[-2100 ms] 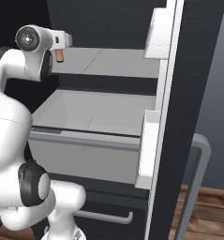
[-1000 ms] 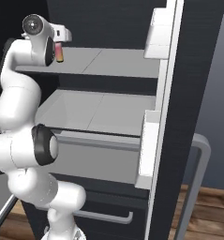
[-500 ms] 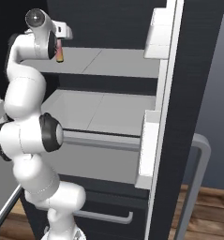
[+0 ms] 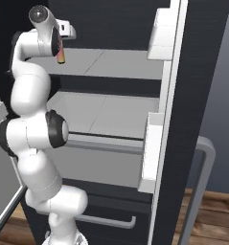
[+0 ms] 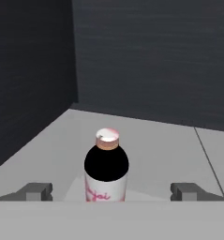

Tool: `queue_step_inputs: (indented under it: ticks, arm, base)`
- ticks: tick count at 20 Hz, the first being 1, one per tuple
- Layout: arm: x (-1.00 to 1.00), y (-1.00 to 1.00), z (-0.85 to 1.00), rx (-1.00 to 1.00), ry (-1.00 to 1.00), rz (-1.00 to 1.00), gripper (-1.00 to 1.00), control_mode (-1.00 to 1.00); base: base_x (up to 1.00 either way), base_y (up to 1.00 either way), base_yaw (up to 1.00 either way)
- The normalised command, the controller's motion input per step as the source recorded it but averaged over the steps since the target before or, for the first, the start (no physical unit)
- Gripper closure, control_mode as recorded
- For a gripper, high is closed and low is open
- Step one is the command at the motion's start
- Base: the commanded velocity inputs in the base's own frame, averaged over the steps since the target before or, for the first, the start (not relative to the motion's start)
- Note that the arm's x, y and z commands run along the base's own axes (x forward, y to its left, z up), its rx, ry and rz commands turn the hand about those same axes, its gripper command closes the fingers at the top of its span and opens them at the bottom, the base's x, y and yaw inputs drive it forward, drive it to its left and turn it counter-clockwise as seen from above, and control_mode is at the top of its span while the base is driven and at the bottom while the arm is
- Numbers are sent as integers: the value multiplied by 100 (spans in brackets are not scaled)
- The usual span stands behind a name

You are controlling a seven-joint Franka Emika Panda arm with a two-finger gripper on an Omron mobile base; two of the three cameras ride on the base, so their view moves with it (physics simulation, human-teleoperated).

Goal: Open the fridge, grab two sodas, and place both sodas inside the bowl with ice on the dining counter.

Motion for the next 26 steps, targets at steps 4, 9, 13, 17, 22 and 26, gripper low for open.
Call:
queue_step_inputs:
  ticks: [4,9,13,17,22,26]
  arm:
    - [9,4,-11,-5,3,0,-100,-100]
    - [13,3,-15,-6,3,0,-100,-100]
    - [16,1,-17,-6,3,0,-100,-100]
    - [15,3,-13,-4,3,0,-100,-100]
    - [15,7,-11,-3,1,0,-100,-100]
    - [14,12,-12,-3,0,0,100,-100]
  base:
    - [0,0,0]
    - [0,0,0]
    - [0,0,0]
    - [0,0,0]
    - [0,0,0]
    - [0,0,0]
